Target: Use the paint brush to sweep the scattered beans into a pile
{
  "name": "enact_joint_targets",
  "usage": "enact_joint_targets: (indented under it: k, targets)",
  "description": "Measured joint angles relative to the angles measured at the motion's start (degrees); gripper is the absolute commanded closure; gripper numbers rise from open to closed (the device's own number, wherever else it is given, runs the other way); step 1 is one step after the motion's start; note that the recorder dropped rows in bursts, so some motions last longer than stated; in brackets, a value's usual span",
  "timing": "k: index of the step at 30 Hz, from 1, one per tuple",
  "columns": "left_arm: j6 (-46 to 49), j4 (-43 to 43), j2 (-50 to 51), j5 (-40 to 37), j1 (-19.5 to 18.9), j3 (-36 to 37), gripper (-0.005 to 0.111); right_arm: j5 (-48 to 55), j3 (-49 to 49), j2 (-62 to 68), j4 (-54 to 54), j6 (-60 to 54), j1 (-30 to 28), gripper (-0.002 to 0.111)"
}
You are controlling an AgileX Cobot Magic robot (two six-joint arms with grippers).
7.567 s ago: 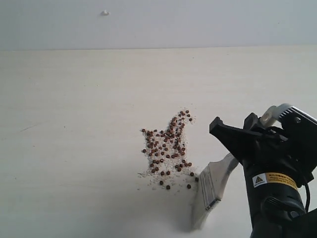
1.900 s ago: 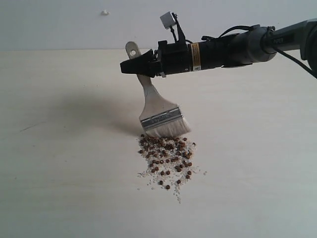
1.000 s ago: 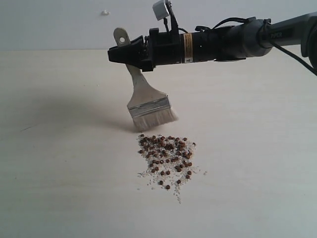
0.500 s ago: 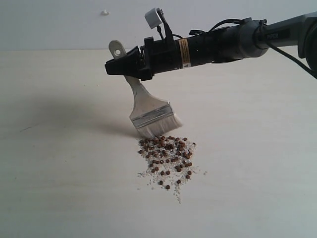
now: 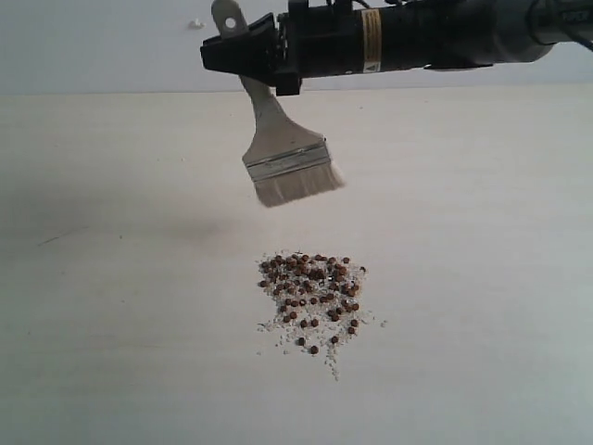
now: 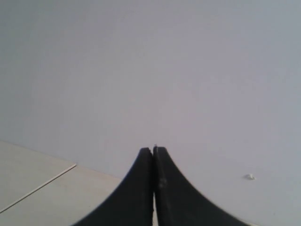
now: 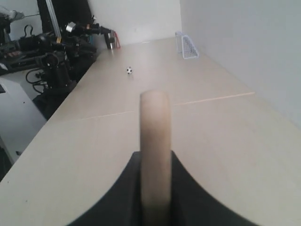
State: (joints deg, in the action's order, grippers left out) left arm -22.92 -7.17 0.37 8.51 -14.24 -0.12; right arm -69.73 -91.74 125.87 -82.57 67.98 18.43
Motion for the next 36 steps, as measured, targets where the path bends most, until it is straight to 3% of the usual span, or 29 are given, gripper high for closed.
enact_joint_targets:
  k: [18, 36]
  targets:
    - [0.0, 0.0, 0.0, 0.0, 0.0, 0.0, 0.107, 0.1, 45.2, -32.0, 6.6, -20.4, -4.4, 0.108]
    - [0.0, 0.0, 0.0, -0.1, 0.0, 0.0, 0.107, 0.1, 70.0, -45.2, 8.1, -26.7, -4.4, 0.108]
